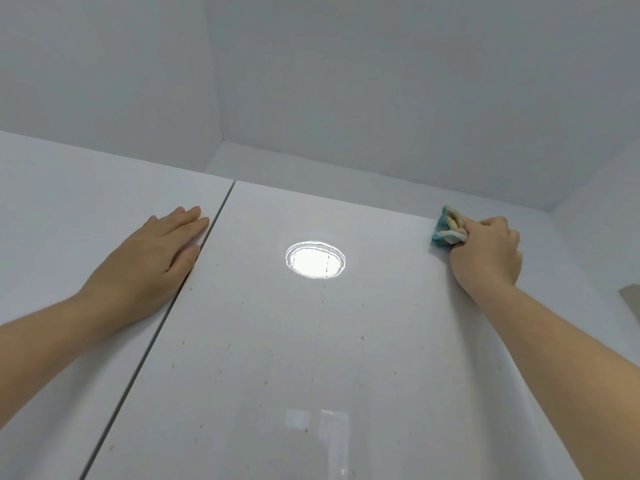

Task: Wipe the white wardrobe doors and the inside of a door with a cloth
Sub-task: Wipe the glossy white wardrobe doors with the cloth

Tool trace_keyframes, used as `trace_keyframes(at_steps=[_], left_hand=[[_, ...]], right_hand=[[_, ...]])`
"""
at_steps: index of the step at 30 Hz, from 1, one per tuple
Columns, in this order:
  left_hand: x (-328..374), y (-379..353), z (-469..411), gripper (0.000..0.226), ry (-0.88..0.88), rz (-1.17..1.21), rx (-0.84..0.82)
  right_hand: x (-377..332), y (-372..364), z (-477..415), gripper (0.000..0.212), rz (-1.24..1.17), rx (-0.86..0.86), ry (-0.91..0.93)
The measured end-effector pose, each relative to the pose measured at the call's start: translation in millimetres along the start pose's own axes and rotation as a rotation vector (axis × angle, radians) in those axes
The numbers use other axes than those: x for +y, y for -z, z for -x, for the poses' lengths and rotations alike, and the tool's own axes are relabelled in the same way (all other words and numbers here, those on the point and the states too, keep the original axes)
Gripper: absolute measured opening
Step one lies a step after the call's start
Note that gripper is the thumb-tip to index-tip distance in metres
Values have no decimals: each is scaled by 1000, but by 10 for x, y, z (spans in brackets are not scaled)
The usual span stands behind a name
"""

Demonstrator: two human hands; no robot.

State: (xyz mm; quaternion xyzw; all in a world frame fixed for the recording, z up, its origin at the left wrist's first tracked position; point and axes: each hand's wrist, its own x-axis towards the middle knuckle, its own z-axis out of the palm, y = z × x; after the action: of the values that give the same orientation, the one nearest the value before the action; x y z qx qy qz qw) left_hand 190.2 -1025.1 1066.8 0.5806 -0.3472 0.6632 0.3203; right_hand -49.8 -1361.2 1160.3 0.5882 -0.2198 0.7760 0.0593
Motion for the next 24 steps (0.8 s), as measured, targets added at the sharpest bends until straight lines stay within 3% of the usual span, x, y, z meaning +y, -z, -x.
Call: trace_keyframes(at_steps=[8,13,24], left_hand=[[7,0,4,48,5,-3,4],[26,-17,11,48,2,-14,-2],[85,-16,12,52,38,-66,-5]], right_hand=[[133,177,61,26,249,-96,-10],[19,157,222,24,239,-51,23],[-1236,-54,587,23,108,-45,168]])
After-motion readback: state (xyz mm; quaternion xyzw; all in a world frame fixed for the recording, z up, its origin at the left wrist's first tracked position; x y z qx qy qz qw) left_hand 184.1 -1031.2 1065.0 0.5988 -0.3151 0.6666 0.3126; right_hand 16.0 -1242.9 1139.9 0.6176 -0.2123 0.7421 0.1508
